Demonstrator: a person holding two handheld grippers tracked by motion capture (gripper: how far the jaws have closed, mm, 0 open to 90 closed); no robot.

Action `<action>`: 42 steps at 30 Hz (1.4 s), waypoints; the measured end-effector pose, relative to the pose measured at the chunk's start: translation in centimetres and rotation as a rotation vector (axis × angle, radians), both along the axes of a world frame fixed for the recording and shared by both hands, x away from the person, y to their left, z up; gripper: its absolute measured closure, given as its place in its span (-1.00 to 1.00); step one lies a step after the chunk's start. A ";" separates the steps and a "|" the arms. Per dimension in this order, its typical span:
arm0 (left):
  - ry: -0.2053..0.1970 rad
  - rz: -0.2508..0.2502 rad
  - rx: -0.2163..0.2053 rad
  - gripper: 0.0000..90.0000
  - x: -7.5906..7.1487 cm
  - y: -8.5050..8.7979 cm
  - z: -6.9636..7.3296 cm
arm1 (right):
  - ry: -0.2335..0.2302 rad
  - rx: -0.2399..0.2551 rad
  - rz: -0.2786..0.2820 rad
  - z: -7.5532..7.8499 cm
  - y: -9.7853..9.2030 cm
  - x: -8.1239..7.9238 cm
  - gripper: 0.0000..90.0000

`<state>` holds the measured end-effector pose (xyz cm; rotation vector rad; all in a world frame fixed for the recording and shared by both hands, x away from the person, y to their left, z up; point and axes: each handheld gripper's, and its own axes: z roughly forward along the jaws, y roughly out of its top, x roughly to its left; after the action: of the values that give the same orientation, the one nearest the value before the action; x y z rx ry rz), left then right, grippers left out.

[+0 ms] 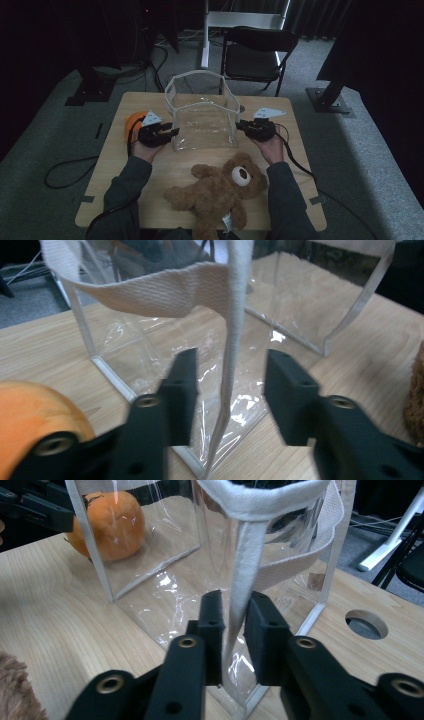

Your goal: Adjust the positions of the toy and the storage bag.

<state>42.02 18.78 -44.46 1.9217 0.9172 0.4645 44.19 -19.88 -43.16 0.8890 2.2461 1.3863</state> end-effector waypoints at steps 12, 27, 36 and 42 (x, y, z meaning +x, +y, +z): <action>0.011 -0.011 0.037 0.92 1.3 -0.5 0.2 | -0.016 -0.016 0.001 0.0 -0.2 -0.6 0.90; 0.028 -0.038 0.051 0.74 1.8 -2.0 0.6 | -0.029 -0.003 -0.017 -0.3 -2.1 -2.4 0.90; 0.029 -0.085 0.013 0.34 -0.5 -1.5 1.4 | -0.034 -0.001 -0.018 -0.3 -2.1 -2.5 0.89; 0.048 -0.217 0.019 0.20 -2.3 -3.5 1.2 | -0.034 0.001 -0.020 -0.3 -2.1 -2.5 0.89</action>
<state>39.68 15.30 -43.26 2.0296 0.7254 0.3004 41.70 -21.96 -43.49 0.8794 2.2058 1.3830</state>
